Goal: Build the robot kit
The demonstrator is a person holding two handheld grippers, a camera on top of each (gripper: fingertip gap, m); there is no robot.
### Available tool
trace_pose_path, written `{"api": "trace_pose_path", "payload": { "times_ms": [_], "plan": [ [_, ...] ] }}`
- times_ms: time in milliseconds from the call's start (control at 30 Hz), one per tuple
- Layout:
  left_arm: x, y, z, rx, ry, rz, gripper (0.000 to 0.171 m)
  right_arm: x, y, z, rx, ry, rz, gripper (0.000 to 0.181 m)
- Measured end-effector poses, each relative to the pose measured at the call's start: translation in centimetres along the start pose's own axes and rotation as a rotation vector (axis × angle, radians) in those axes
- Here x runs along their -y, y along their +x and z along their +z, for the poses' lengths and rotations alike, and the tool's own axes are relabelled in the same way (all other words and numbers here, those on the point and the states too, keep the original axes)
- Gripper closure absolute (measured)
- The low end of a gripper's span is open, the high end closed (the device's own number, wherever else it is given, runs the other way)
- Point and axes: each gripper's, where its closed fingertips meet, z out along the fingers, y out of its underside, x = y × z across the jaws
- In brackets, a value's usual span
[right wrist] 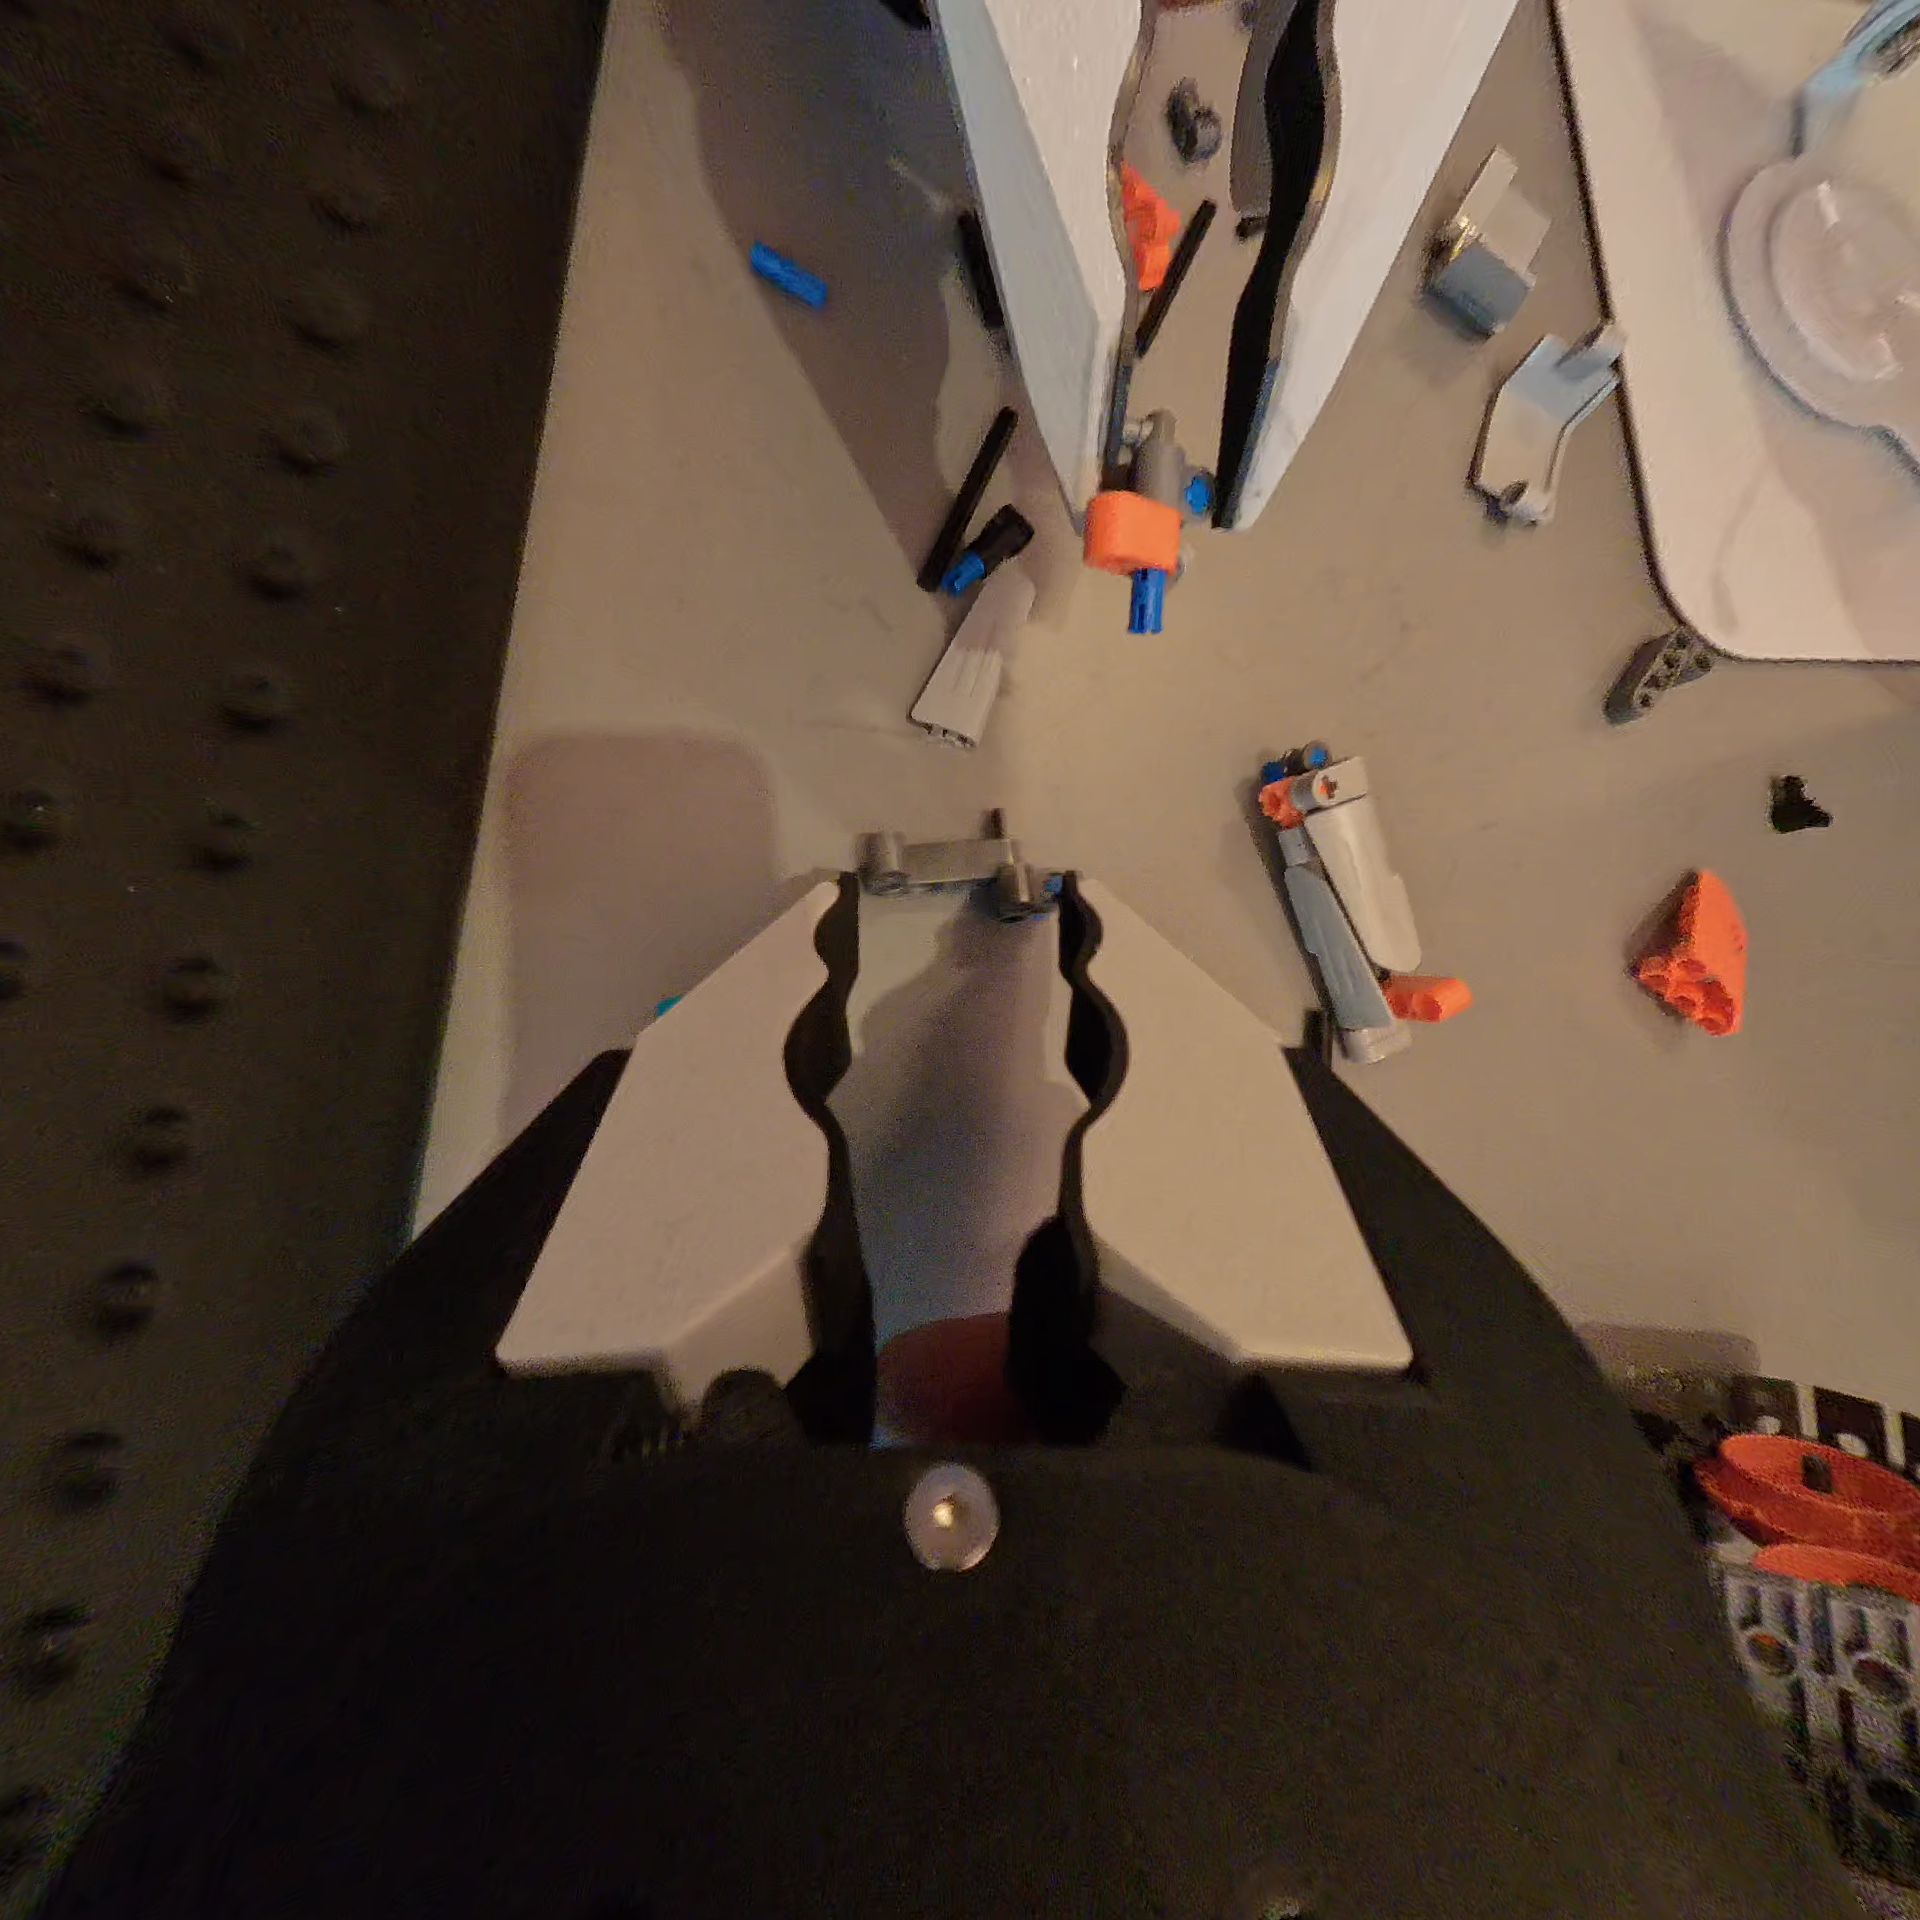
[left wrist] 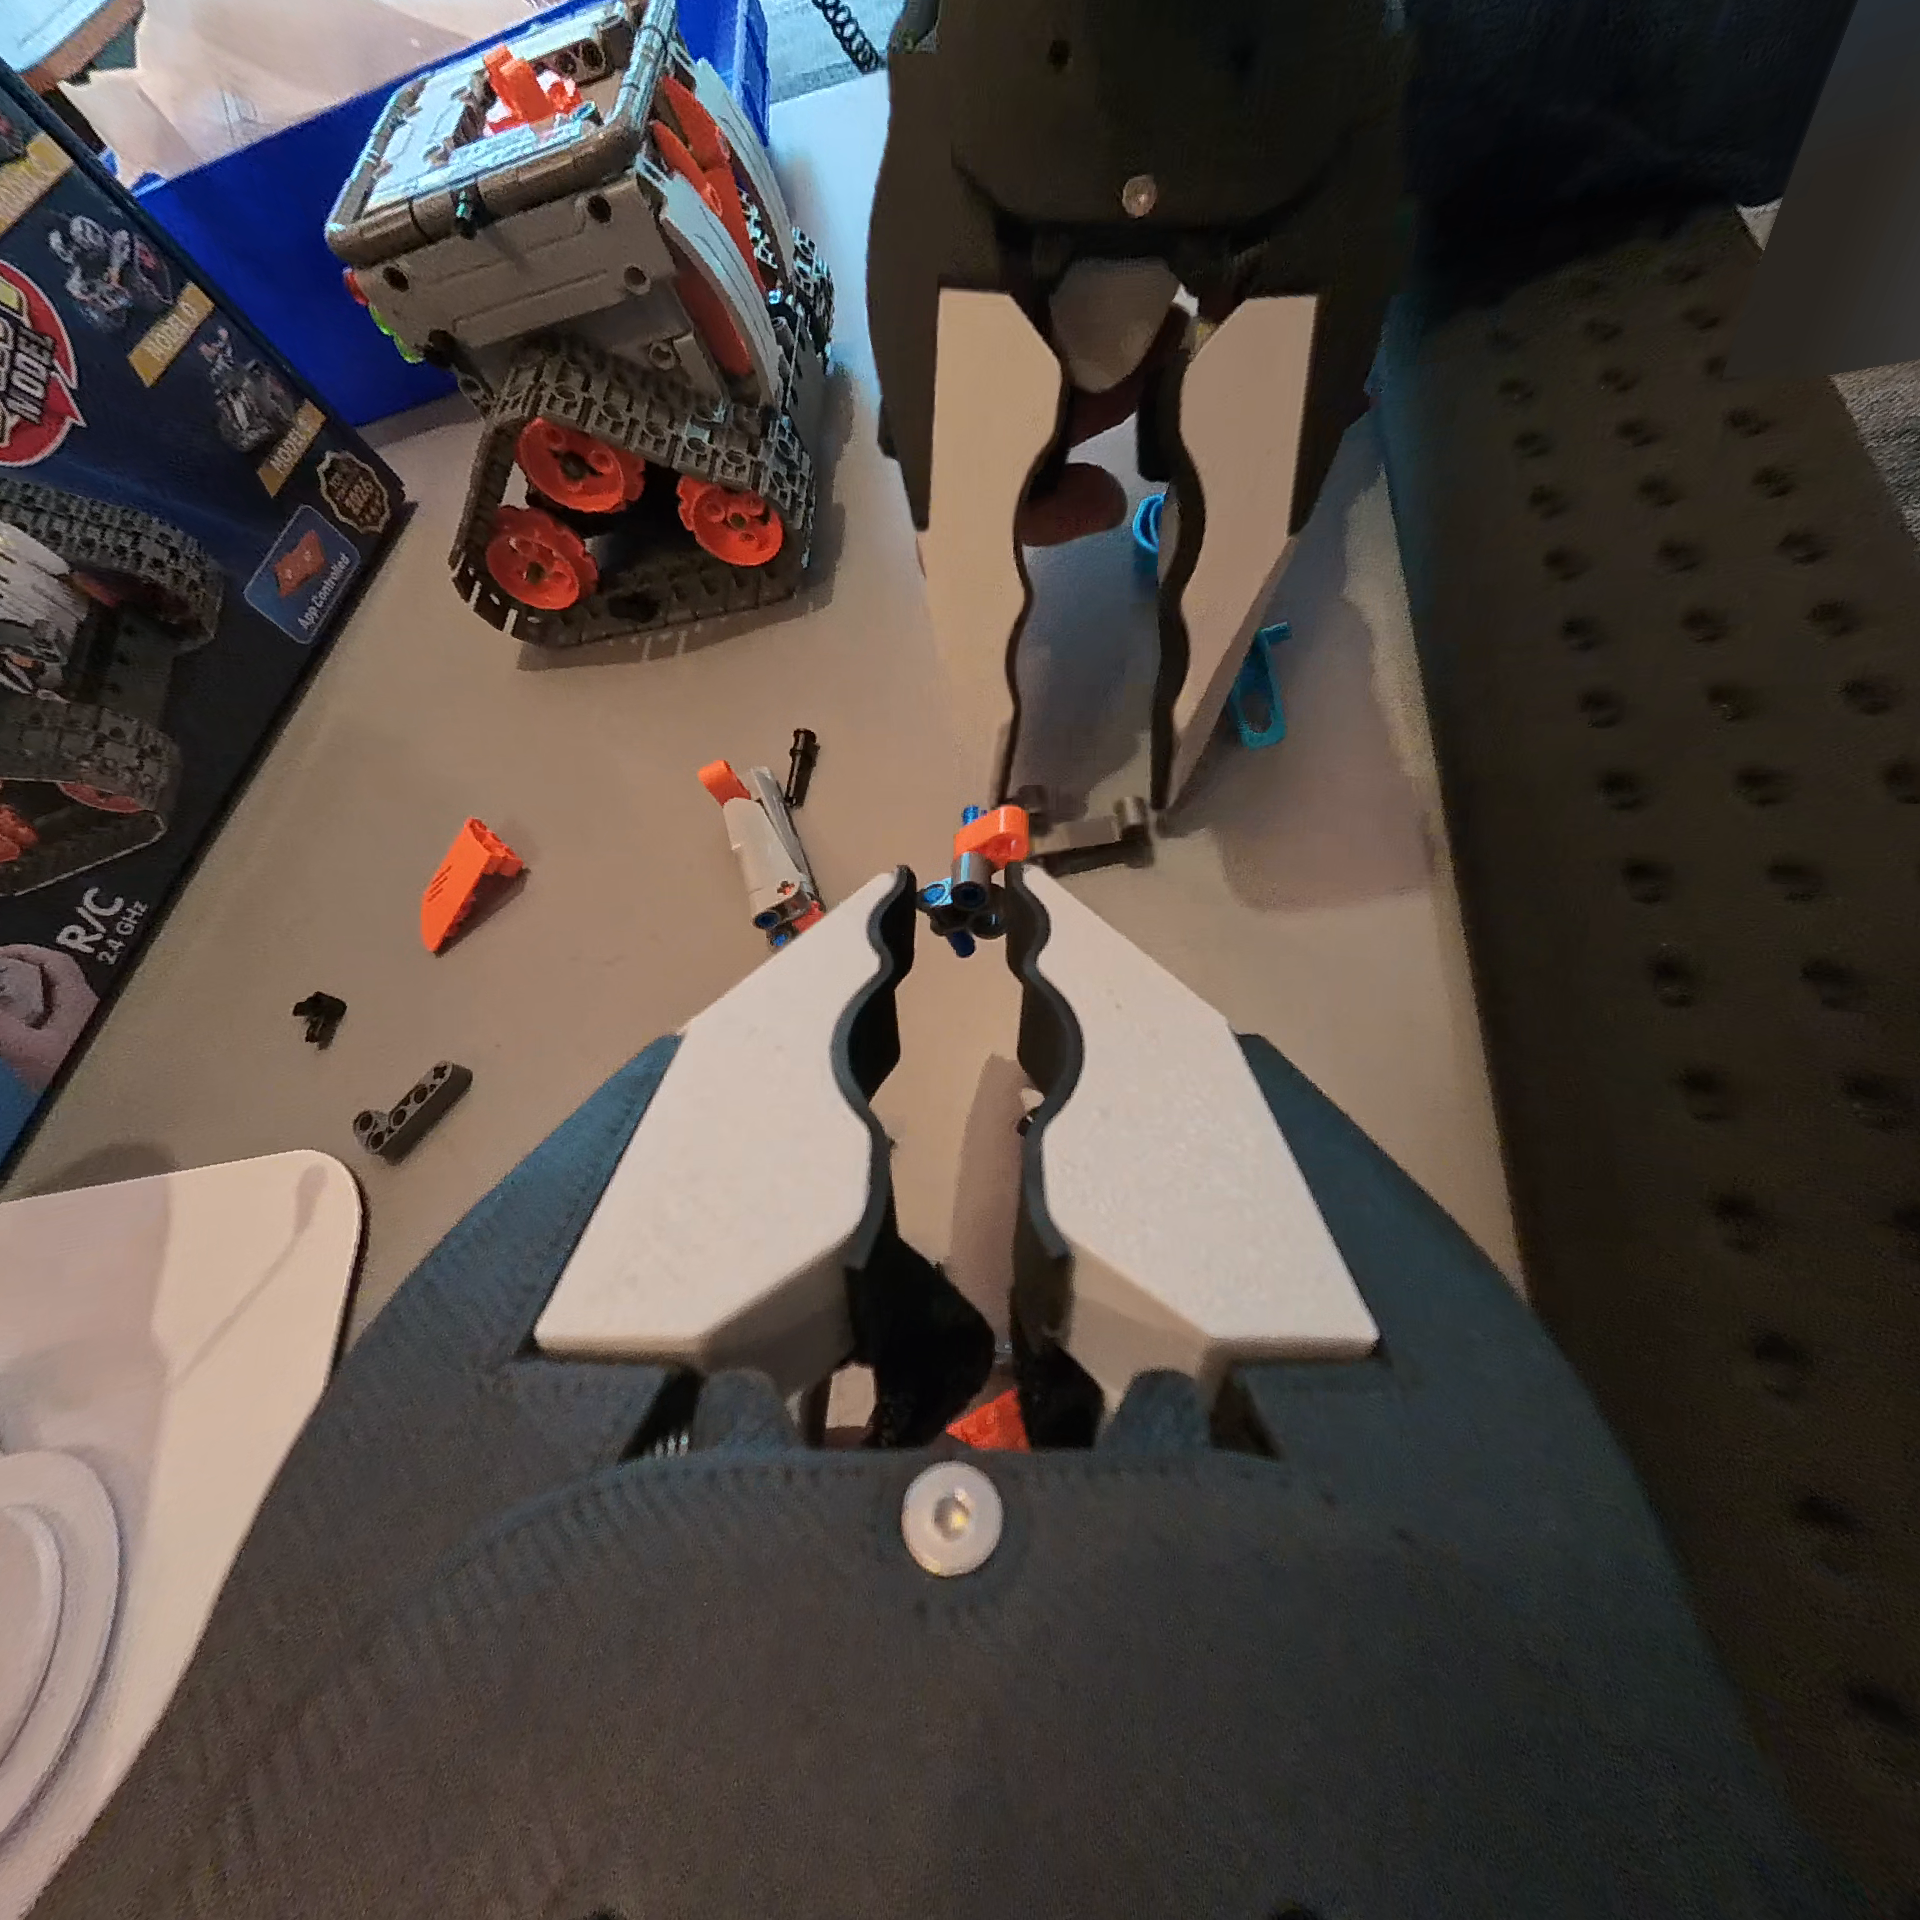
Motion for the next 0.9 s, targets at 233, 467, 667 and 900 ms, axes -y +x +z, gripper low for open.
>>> {"api": "trace_pose_path", "payload": {
  "times_ms": [233,467,667,900],
  "plan": [
    [-0.6,0.4,0.6,-0.026,-0.019,-0.002,0.156,0.0,0.6,0.0,0.021,0.037,0.057,0.160],
    [-0.8,0.4,1.1,-0.027,-0.027,0.002,0.156,-0.2,1.5,0.3,0.010,0.046,0.103,0.160],
    [-1.4,0.8,1.9,-0.044,-0.052,0.014,0.156,0.1,1.7,0.9,0.019,0.058,0.107,0.170],
    [-1.5,0.3,1.7,-0.036,-0.037,0.005,0.156,1.0,2.0,0.5,0.014,0.132,0.126,0.178]
  ]
}}
